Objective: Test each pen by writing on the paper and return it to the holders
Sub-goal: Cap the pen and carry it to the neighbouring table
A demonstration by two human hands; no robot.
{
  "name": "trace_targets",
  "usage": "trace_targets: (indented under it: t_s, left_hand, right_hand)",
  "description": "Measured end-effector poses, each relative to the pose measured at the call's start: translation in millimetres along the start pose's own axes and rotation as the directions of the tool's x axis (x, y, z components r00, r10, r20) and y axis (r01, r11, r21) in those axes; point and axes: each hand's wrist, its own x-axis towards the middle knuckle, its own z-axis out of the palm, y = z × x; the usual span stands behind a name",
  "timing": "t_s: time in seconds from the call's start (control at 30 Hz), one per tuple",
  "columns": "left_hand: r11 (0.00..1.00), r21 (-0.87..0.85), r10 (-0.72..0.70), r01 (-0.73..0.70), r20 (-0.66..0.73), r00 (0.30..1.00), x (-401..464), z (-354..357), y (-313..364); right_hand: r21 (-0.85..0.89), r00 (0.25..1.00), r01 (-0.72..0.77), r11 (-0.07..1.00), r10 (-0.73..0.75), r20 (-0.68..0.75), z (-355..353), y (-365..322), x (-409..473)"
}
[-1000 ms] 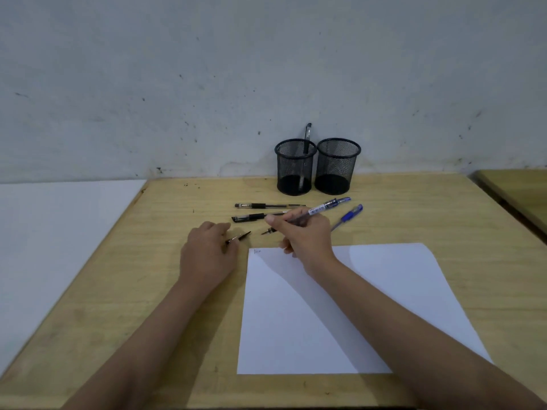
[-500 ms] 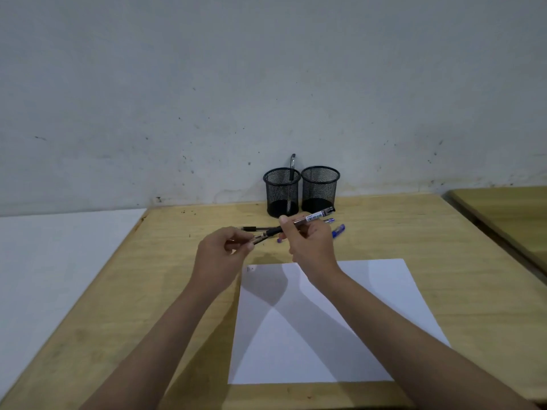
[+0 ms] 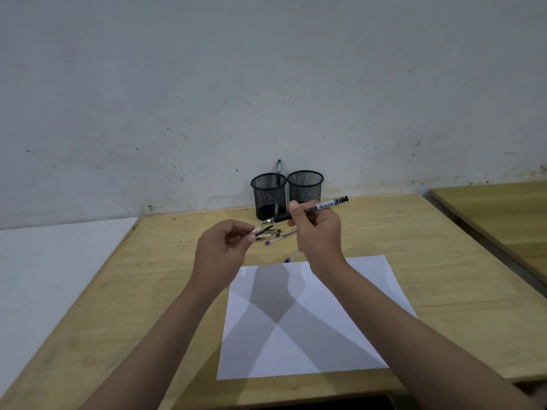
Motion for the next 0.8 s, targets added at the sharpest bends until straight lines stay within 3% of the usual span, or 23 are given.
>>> trace_targets:
  t_s: [0.47, 0.8]
  left_hand:
    - [0.995, 0.022, 0.094, -0.094, 0.006, 0.996, -7.6, -2.3, 11.8]
    - [0.976, 0.038, 0.213, -0.213, 0.000, 0.977, -14.0, -3.7, 26.6]
  right_hand:
    - [0.000, 0.995, 0.065, 0.998, -0.065, 0.075, 2.5, -7.7, -10.4]
    - [0.096, 0.992, -0.050, 0.994, 0.039, 0.121, -5.0, -12.7, -24.3]
